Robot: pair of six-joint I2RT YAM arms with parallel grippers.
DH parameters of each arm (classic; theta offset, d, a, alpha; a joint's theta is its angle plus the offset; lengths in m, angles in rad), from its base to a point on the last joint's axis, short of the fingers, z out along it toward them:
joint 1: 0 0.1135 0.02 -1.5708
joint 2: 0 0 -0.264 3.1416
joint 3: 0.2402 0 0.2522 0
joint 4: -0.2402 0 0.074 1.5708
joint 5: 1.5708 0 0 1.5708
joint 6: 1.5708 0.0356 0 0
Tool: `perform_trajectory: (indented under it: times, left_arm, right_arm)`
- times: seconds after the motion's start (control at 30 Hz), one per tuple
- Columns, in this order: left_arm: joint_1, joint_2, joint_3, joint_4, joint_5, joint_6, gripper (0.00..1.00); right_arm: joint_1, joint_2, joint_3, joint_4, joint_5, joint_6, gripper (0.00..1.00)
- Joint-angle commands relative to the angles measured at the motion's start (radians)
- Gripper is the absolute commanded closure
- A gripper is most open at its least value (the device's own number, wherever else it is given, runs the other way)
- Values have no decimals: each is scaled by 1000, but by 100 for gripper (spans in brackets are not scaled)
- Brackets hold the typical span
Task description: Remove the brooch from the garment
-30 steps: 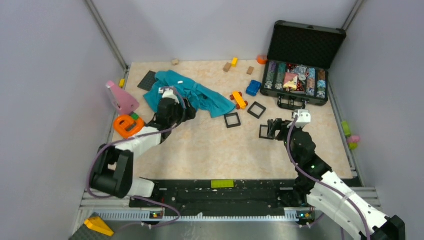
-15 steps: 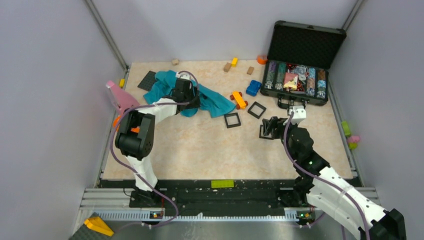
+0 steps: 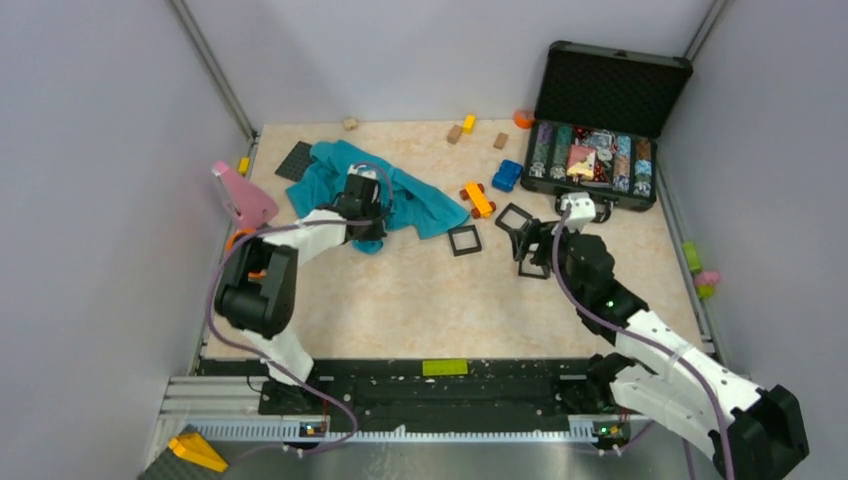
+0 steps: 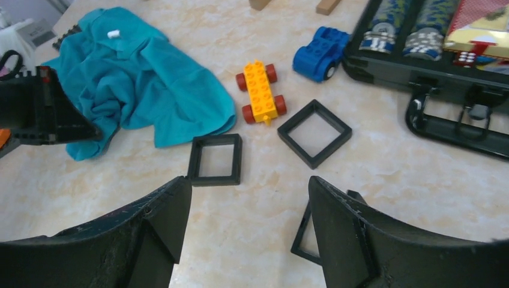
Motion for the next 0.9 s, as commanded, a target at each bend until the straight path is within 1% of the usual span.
perform_trajectory:
  times: [0.0,0.03,0.1,0.13,0.17,0.23,0.37,0.47,0.53,0.6,0.67,0.73,0.8,0.87]
  left_arm:
    - [-4,-251,-160,-38,116,-29,100]
    - [-5,-288,-199,-44,147,-39,100]
    - [-9,-367,-294,-37,197,-64,100]
    - [-12,-406,-342,-33,212,-80,100]
    - [-20,-443,-385,-32,228,-89,100]
    - [-29,-507,-442,-60,230,-107,100]
    - [-36,-648,-483,-180,171,-137,100]
    - [-36,-805,-478,-303,68,-179,100]
    - [-36,-919,-464,-368,-36,-225,100]
    - [-34,-1033,-468,-412,-135,-294,100]
    - [-35,-1140,-493,-416,-202,-344,100]
    - [-34,-1217,-502,-442,-257,-375,100]
    - [-34,-1259,-488,-496,-318,-400,100]
    - [-34,-1289,-446,-592,-430,-478,100]
  right_arm:
    - [11,136,126,22,-173,2,28]
    - [13,190,163,8,-217,3,29]
    - [22,300,259,-35,-300,13,35]
    - [30,351,295,-49,-327,15,37]
    - [39,411,323,-54,-348,16,37]
    - [57,477,365,-44,-364,18,35]
    - [74,588,433,-15,-351,21,34]
    - [76,685,505,-30,-333,9,34]
    - [81,756,559,-57,-304,3,34]
    - [91,823,612,-85,-289,-1,34]
    - [105,885,664,-110,-247,-1,33]
    - [121,951,724,-139,-222,-8,33]
    - [138,1013,769,-168,-195,-32,33]
    - [146,1056,817,-182,-199,-50,36]
